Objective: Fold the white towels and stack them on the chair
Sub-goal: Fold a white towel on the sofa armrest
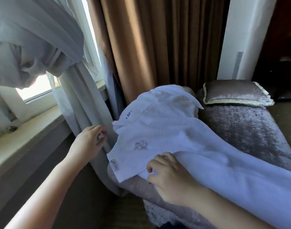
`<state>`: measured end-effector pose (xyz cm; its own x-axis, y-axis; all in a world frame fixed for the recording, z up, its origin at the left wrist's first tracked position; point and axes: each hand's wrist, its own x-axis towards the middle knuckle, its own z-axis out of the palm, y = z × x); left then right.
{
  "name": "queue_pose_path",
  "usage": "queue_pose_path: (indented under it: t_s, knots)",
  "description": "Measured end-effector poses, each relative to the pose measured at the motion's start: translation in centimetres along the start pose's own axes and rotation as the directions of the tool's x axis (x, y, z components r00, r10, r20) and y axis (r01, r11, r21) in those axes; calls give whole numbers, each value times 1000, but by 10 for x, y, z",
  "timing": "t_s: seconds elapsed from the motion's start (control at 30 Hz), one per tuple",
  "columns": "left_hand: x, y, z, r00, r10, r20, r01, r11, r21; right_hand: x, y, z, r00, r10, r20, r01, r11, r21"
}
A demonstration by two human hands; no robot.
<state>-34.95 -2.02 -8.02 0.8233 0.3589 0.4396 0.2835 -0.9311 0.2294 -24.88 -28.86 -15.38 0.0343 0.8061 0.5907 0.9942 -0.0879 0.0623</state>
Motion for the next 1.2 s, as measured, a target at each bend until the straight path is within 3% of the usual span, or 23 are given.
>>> queue_pose_path:
  t_s: [0.07, 0.2, 0.4, 0.53, 0.7, 0.8, 0.9, 0.97, 1.07, 1.13, 1.2]
  knots:
    - [-18, -16, -1, 997, 26, 73, -26, 1000, -8, 4, -15, 17, 999, -37, 36, 38, 998, -43]
    - [-39, -28, 8, 976, 53, 211, -39, 997, -68, 15, -25, 28, 998, 53, 17, -51, 994, -101]
    - [-35, -22, 22, 979, 23, 201, 35, 959, -281, 48, -4, 14, 944, 314, -99, -322, 944, -78]
    - [-19, -9, 24, 974, -116, 195, 180, 916, -359, 73, 24, 15, 899, 439, 16, -430, 887, -166]
    - [-2, -2, 24, 936, -135, 326, 191, 970, -148, 80, 42, 23, 847, 514, 132, -463, 837, -291]
    - [12, 10, 20, 932, -144, 334, 128, 989, 69, 72, 59, 15, 851, 521, 64, -480, 822, -307]
    - [22, 34, 24, 986, -15, 168, 15, 1000, 3, 54, 78, 0, 867, 496, -48, -490, 831, -264]
    - [30, 54, 31, 986, 160, 47, -161, 987, 0, 38, 92, -12, 852, 507, -134, -524, 816, -245]
    - [49, 77, 42, 967, 246, 71, -247, 969, 2, 10, 112, -30, 772, 599, -211, -633, 754, -176]
    - [61, 85, 50, 955, 264, 132, -273, 961, 49, -9, 117, -37, 763, 610, -215, -644, 744, -175]
    - [73, 93, 54, 950, 300, 82, -304, 952, 38, -28, 120, -41, 771, 603, -208, -637, 742, -209]
